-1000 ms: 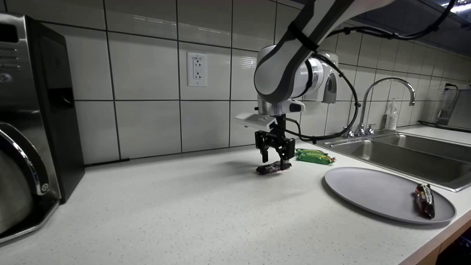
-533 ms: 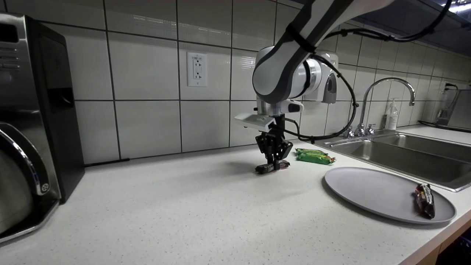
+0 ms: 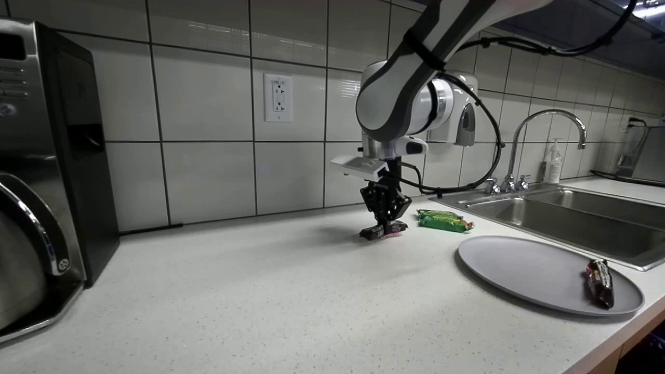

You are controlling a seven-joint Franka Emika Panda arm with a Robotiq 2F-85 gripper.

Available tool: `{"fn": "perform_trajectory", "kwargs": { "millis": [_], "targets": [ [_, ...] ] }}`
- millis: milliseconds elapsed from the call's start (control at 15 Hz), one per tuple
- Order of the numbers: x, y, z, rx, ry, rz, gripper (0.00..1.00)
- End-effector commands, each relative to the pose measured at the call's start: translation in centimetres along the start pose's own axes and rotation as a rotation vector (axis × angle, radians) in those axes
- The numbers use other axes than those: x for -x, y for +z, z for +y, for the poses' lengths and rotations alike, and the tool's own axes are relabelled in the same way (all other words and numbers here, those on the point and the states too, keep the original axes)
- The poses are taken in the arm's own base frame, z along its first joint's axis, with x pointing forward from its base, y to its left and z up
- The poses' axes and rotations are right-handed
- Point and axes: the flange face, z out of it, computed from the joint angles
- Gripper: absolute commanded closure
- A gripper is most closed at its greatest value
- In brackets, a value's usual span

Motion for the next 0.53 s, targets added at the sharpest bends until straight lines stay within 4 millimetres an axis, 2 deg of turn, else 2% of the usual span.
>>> {"fn": "perform_trajectory", "kwargs": {
  "millis": [0,267,467],
  "targets": [
    [-0.2,-2.4,0.9,0.002,-0.015,0.006,0.96],
    [-0.2,-3.8,2.6,-0.007,-0.028,-0.003,0.96],
    [-0.3,-4.5,4.7,0.000,-0.044,-0.016,0.96]
  ]
}}
